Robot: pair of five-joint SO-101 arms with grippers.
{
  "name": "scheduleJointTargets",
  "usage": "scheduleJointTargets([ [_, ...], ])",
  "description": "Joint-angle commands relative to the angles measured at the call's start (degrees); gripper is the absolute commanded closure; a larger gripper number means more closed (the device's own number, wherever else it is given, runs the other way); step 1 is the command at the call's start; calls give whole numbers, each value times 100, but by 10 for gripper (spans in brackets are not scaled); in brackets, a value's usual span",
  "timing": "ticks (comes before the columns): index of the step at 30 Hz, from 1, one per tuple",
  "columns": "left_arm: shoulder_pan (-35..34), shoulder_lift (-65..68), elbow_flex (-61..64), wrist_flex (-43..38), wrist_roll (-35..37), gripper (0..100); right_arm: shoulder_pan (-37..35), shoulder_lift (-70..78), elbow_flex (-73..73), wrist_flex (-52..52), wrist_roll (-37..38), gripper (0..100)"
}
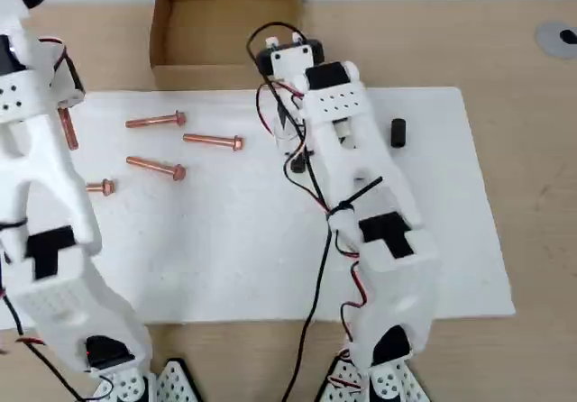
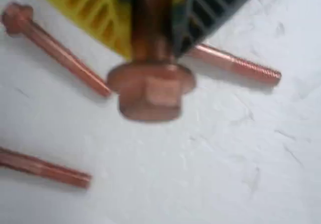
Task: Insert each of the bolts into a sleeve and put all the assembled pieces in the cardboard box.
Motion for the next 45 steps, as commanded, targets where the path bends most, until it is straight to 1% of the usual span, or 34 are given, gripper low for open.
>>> scheduleJointTargets([
  [1,343,-954,255,9,-26,990,-75,92,-541,229,-26,861],
  [9,677,-2158,1002,9,-26,990,-84,303,-629,404,-70,860],
  [18,985,-3380,2022,-132,-18,990,-84,312,-629,299,-624,858],
  [24,985,-3996,2699,-352,-18,990,-382,312,-637,211,-941,858],
  [28,985,-4321,3033,-413,-26,990,-514,312,-637,44,-1002,858],
  [32,985,-4567,3244,-413,-35,990,-453,312,-593,9,-1029,858],
  [37,985,-4637,3411,-413,-185,990,-215,312,-576,18,-1020,858],
  [45,976,-4637,3411,-413,-149,990,-224,321,-576,18,-993,857],
])
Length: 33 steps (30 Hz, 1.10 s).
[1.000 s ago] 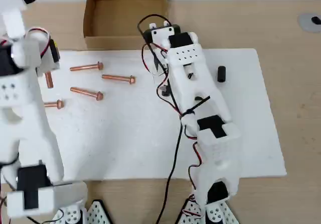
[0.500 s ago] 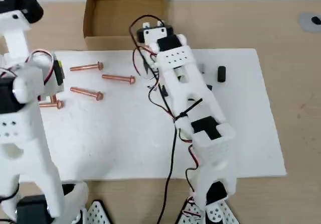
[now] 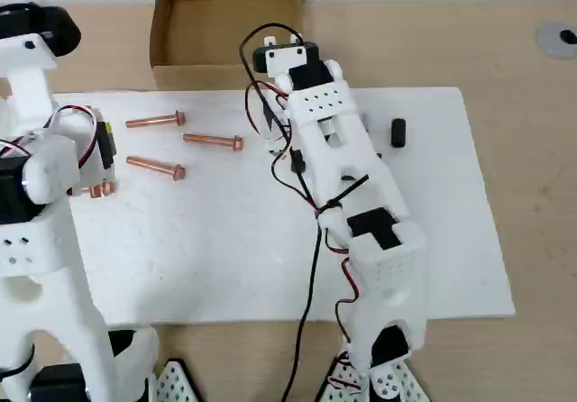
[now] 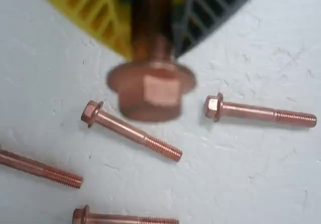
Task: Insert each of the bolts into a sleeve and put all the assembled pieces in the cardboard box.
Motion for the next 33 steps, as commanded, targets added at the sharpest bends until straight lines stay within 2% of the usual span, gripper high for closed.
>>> scheduleJointTargets([
  [1,44,-171,-9,-114,9,990,57,-40,-233,-53,-26,857],
  [14,53,-180,-9,-114,-9,990,66,743,-286,35,9,857],
  [28,53,-180,-35,-114,-18,990,57,752,-769,18,1073,857],
  [33,26,-198,-53,-114,-26,990,75,760,-734,9,1116,857],
])
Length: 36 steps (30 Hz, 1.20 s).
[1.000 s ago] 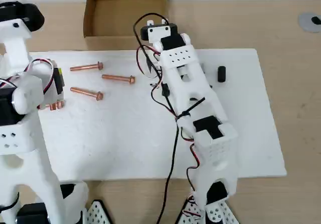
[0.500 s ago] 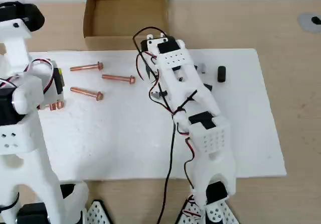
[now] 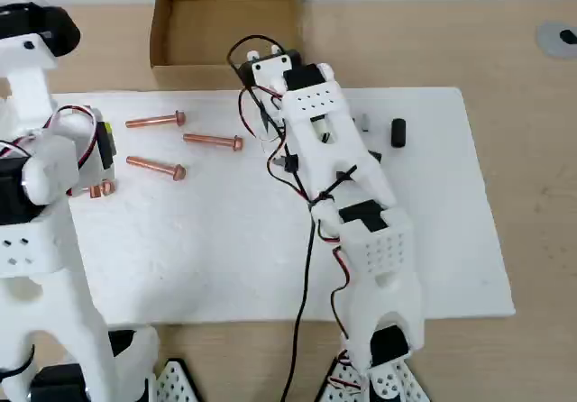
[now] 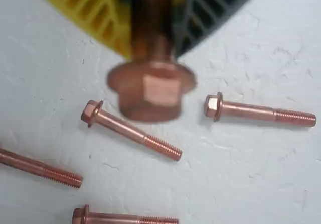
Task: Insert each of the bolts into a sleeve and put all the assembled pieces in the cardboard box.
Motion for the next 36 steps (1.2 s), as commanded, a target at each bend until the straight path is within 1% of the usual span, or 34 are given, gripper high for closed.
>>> scheduleJointTargets([
  [1,26,-233,-35,-114,-26,990,75,-22,-233,-44,62,857],
  [7,62,-690,-9,-114,-26,990,75,295,-462,-70,62,857],
  [13,62,-787,246,-114,-26,990,75,787,-760,-53,26,857],
  [21,62,-787,290,-114,-35,990,57,875,-848,35,62,860],
  [23,62,-787,290,-114,-35,990,48,875,-848,299,237,860],
  [25,62,-787,290,-114,-35,990,48,875,-840,492,607,860],
  [28,62,-787,290,-114,-35,990,48,875,-840,607,914,860],
  [32,62,-787,290,-114,-35,990,57,875,-848,659,949,864],
  [36,62,-787,290,-114,-149,990,48,875,-884,624,949,938],
])
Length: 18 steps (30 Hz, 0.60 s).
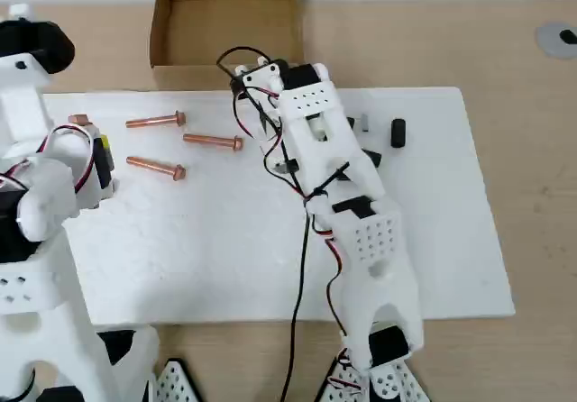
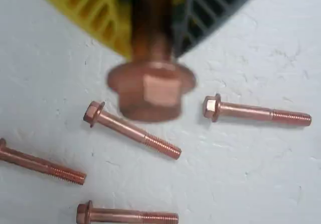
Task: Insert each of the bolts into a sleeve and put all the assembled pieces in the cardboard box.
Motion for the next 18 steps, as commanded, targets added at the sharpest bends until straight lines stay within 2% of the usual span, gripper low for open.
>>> scheduleJointTargets([
  [1,62,-119,-62,-114,-79,990,22,13,-75,88,35,953],
  [7,62,-119,-62,-114,-79,990,48,13,-66,9,44,924],
  [12,62,-119,-53,-114,-79,990,31,22,-48,9,44,988],
  [18,62,-119,-35,-114,-79,990,40,13,-75,185,281,988],
])
